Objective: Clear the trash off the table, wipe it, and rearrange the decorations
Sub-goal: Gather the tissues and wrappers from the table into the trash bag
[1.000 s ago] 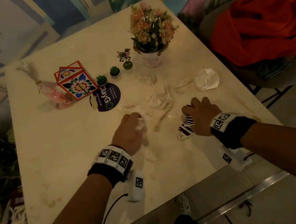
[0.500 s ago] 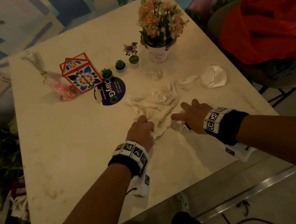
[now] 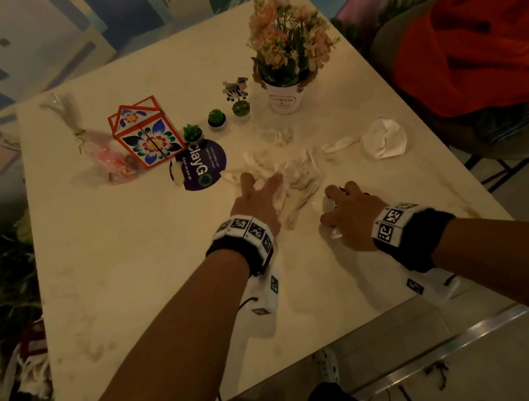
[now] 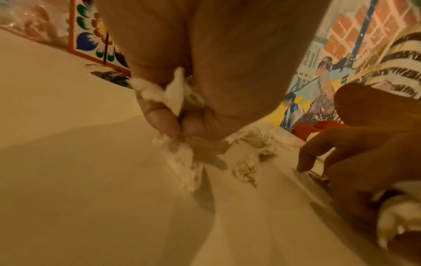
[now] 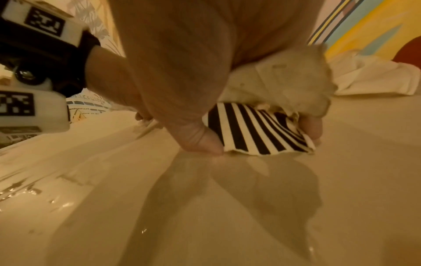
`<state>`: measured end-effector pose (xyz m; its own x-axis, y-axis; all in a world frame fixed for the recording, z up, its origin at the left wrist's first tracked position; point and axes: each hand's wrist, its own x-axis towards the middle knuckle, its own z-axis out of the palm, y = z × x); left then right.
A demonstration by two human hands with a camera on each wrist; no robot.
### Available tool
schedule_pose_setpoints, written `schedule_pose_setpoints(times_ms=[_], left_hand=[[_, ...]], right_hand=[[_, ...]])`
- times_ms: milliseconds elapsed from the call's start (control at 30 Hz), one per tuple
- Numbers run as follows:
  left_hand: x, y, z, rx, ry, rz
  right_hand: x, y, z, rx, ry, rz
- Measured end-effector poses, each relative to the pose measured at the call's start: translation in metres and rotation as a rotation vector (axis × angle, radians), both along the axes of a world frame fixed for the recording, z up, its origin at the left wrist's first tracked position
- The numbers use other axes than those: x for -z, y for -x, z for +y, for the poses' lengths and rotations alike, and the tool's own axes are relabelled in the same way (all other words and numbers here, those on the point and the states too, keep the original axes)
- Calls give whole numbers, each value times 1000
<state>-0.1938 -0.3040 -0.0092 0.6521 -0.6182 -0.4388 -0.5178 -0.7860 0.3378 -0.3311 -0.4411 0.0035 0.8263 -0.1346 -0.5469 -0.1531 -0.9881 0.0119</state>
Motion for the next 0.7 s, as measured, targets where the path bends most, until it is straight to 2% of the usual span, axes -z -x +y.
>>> schedule_pose_setpoints(times_ms=[67,167,233,300,400,467,567,700], left_hand=[[4,3,-1,18,-46,-15],[5,9,1,46,-80,-132],[6,10,6,123,-124,-206],[10,5,15,122,-97,-195],[9,-4,31,-22,50,-94],[0,-10,40,-211,194,-19],[-32,-18,59,-458,447,92],[-86,-28,98,-654,745,258]], right_hand=[[2,1,-2,10,-7,-18],[1,0,-6,47,-39,-55],[-3,-2,-9,112,-89,-84],[-8,-5,-15,203,-153,-125],[-20,-9,-25,336,-290,-213],[-31,-11,-29,374,-366,-327],[-49,-10,-32,440,-439,-489],[-69,-12,-28,472,-502,-544]])
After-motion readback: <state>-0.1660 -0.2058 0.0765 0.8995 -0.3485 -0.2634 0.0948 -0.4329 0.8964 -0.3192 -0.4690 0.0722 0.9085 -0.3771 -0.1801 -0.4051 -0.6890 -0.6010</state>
